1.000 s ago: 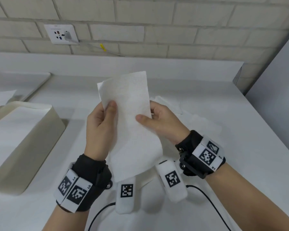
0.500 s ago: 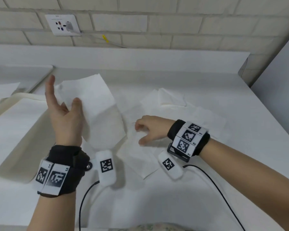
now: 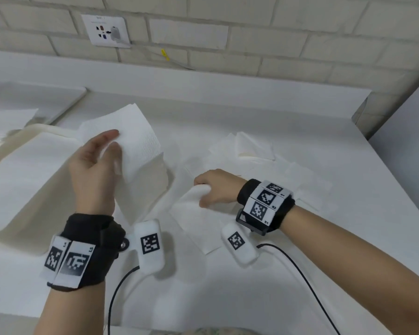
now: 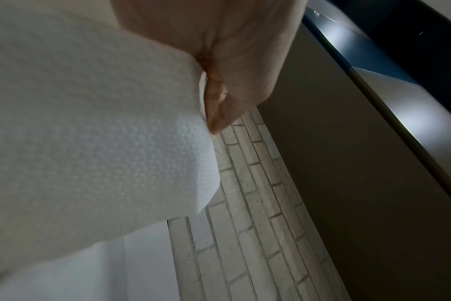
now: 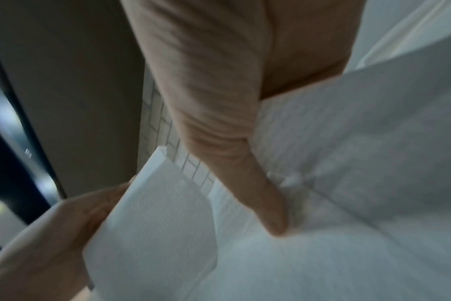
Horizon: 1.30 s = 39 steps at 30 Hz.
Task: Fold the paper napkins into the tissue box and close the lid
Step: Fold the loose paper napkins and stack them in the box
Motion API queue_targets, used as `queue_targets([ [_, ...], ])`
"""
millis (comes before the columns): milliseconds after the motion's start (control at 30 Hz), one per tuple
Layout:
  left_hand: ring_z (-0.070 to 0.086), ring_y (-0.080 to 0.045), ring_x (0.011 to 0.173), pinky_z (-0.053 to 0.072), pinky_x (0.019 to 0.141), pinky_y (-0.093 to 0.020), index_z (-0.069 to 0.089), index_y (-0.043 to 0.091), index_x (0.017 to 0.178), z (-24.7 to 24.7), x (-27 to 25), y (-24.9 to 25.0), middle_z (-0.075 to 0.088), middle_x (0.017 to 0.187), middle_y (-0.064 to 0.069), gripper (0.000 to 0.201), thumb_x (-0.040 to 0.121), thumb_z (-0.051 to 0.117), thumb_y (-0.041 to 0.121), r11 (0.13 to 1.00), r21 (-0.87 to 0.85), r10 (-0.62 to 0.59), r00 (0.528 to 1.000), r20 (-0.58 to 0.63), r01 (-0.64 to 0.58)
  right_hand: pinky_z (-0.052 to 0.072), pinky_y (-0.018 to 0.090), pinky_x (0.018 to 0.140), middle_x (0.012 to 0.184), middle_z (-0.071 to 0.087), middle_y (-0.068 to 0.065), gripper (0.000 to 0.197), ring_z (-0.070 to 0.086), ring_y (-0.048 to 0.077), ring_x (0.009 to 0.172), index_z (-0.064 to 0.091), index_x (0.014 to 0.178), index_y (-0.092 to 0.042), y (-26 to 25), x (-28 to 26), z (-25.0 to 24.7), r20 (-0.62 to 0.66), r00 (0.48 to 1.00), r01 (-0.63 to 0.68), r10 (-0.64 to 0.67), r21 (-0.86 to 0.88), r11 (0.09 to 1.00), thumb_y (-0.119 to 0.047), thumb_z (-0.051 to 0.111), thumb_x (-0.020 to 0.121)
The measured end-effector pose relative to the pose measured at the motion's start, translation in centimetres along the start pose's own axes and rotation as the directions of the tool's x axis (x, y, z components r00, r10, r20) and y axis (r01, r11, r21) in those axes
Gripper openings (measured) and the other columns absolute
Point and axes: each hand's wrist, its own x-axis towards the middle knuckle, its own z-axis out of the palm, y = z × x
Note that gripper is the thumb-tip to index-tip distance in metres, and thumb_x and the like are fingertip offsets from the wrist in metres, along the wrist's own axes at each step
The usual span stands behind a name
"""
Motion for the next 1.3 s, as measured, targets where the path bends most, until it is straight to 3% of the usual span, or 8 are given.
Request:
queue_targets([
  [133,0.059,-0.008,0.109,0.045,0.096,-0.025,0.064,0.021,0.109,0.6,-0.5,0.1,0.064,0.111,0.012,0.03,0.085,0.064,0.003,0.996,0.08,0.036,0.997,0.066,-0.042,0.034,0.022,0.059,0.068,0.051,-0.006,0.022,0.047,0.009,0.064,0.051,0.068,-0.017,0.8,-2.0,-1.8,-0.201,0.979,0.021,0.038,0.285,0.958,-0.009,0.07,0.078],
  [400,0.061,0.01,0.089,0.041,0.078,-0.006,0.069,0.033,0.088,4.8,-3.7,2.1,0.069,0.093,0.019,0.02,0.096,0.052,0.025,0.989,0.131,0.01,0.918,0.395,-0.067,0.049,0.023,0.062,0.072,0.062,-0.001,0.021,0.059,0.011,0.066,0.058,0.074,-0.012,-0.2,-6.4,-5.4,-0.574,0.8,0.369,0.174,0.7,0.611,0.004,0.071,0.074],
  [533,0.063,-0.014,0.078,0.046,0.072,-0.03,0.071,0.011,0.085,6.8,-5.0,2.4,0.07,0.083,-0.001,0.028,0.096,0.052,0.028,0.999,0.043,-0.02,0.87,0.493,-0.002,0.047,0.028,0.067,0.077,0.061,0.003,0.011,0.058,0.014,0.071,0.061,0.081,-0.004,-0.5,-7.0,-5.3,-0.627,0.736,0.4,0.253,0.706,0.585,0.0,0.07,0.077],
  [700,0.054,-0.019,0.076,0.04,0.072,-0.034,0.063,-0.003,0.085,7.3,-5.3,2.1,0.061,0.082,-0.009,0.033,0.094,0.057,0.028,0.997,-0.027,-0.047,0.871,0.489,0.069,0.053,0.031,0.083,0.095,0.069,0.006,0.012,0.066,0.018,0.088,0.065,0.097,-0.008,0.0,-7.7,-5.1,-0.547,0.787,0.471,0.286,0.831,0.295,-0.006,0.059,0.087],
  [867,0.064,-0.014,0.099,0.047,0.088,-0.03,0.068,0.019,0.103,7.1,-4.5,1.7,0.07,0.103,0.003,0.015,0.094,0.057,0.024,0.997,0.04,-0.072,0.914,0.398,0.061,0.052,0.03,0.085,0.094,0.069,0.0,0.013,0.066,0.014,0.089,0.066,0.098,-0.012,0.2,-8.7,-6.1,-0.68,0.714,0.393,0.164,0.584,0.71,-0.009,0.055,0.092],
  [967,0.059,-0.016,0.11,0.045,0.096,-0.032,0.069,0.035,0.096,6.6,-4.1,1.9,0.069,0.107,0.007,0.023,0.089,0.048,0.04,0.998,0.059,-0.004,0.924,0.383,-0.02,0.046,0.03,0.07,0.079,0.065,0.018,0.011,0.059,0.024,0.07,0.061,0.099,-0.011,0.0,-9.1,-7.2,-0.69,0.724,0.215,-0.014,0.207,0.955,-0.017,0.057,0.091],
  [1233,0.05,0.008,0.107,0.033,0.088,-0.005,0.066,0.03,0.104,5.8,-3.3,2.2,0.062,0.105,0.021,0.036,0.089,0.038,0.047,0.974,0.136,0.121,0.92,0.372,-0.183,0.043,0.039,0.066,0.073,0.061,0.024,0.03,0.054,0.032,0.066,0.062,0.085,0.005,-0.6,-9.8,-9.7,-0.671,0.718,0.248,-0.185,-0.002,0.969,-0.025,0.057,0.082],
  [1300,0.048,0.015,0.103,0.031,0.085,0.001,0.066,0.024,0.107,5.5,-3.1,2.4,0.06,0.105,0.019,0.04,0.088,0.04,0.048,0.971,0.12,0.146,0.911,0.386,-0.207,0.038,0.027,0.059,0.061,0.053,0.018,0.028,0.044,0.021,0.057,0.055,0.069,0.002,-0.6,-9.8,-9.9,-0.618,0.758,0.227,-0.208,-0.049,0.973,-0.022,0.058,0.082],
])
